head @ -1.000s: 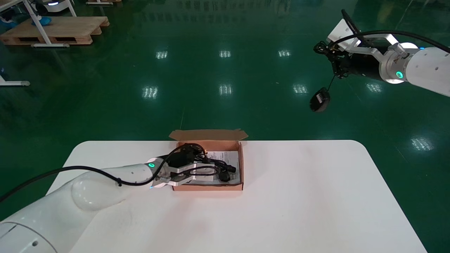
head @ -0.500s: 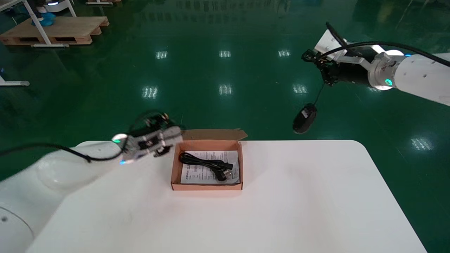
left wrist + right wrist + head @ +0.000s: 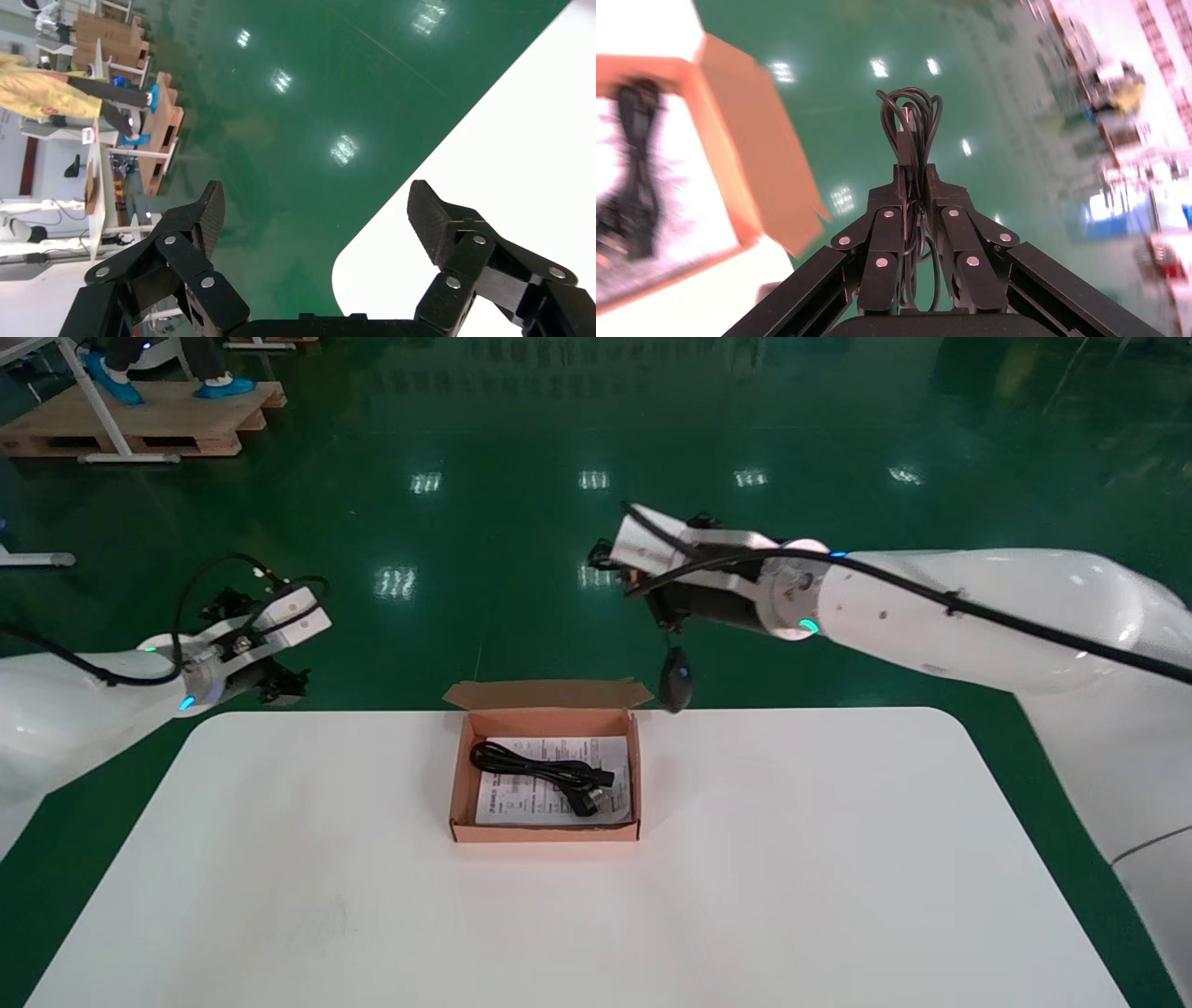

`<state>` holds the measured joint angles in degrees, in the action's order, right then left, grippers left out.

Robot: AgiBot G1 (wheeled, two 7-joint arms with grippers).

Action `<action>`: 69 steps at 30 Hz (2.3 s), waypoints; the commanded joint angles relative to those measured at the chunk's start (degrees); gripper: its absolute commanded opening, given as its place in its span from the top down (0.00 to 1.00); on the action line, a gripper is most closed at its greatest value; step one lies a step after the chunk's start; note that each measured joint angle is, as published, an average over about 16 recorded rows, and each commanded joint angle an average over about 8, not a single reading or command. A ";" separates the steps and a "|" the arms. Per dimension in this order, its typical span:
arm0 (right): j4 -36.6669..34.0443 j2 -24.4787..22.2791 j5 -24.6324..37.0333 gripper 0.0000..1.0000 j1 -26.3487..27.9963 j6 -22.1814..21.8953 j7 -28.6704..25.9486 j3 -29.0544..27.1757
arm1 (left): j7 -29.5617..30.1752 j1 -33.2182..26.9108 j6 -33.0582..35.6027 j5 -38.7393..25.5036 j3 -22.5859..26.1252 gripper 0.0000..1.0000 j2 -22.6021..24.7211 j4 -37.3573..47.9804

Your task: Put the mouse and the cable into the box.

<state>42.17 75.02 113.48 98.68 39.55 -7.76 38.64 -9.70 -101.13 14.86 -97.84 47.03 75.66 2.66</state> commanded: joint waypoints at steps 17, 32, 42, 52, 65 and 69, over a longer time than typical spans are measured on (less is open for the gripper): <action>18.02 3.30 -2.05 1.00 -7.73 -5.69 -1.47 20.13 | 1.14 -0.35 0.02 -0.79 0.47 0.00 0.37 0.59; 9.02 3.59 6.75 0.46 -6.72 -15.17 -14.30 33.15 | 1.80 -0.32 0.01 -1.15 0.66 0.00 0.30 0.44; 8.78 3.60 7.13 0.00 -6.67 -15.58 -14.57 33.60 | 1.84 -0.33 0.01 -1.16 0.67 0.00 0.29 0.44; 9.96 1.64 3.31 0.00 -8.02 -12.52 -13.81 30.55 | 1.82 -0.22 0.14 -1.15 0.65 0.00 0.13 0.13; 14.68 -7.54 -13.20 0.00 -14.43 0.40 -11.42 18.83 | 2.15 -0.09 0.19 -1.32 0.75 0.00 -0.02 -0.23; 16.19 -10.45 -18.45 0.00 -16.47 4.51 -10.67 15.11 | 2.28 -0.08 0.19 -1.39 0.80 0.00 -0.03 -0.28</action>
<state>58.36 64.57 95.04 82.21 44.06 -18.42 53.75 -7.38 -101.08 15.29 -99.02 47.72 75.50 2.13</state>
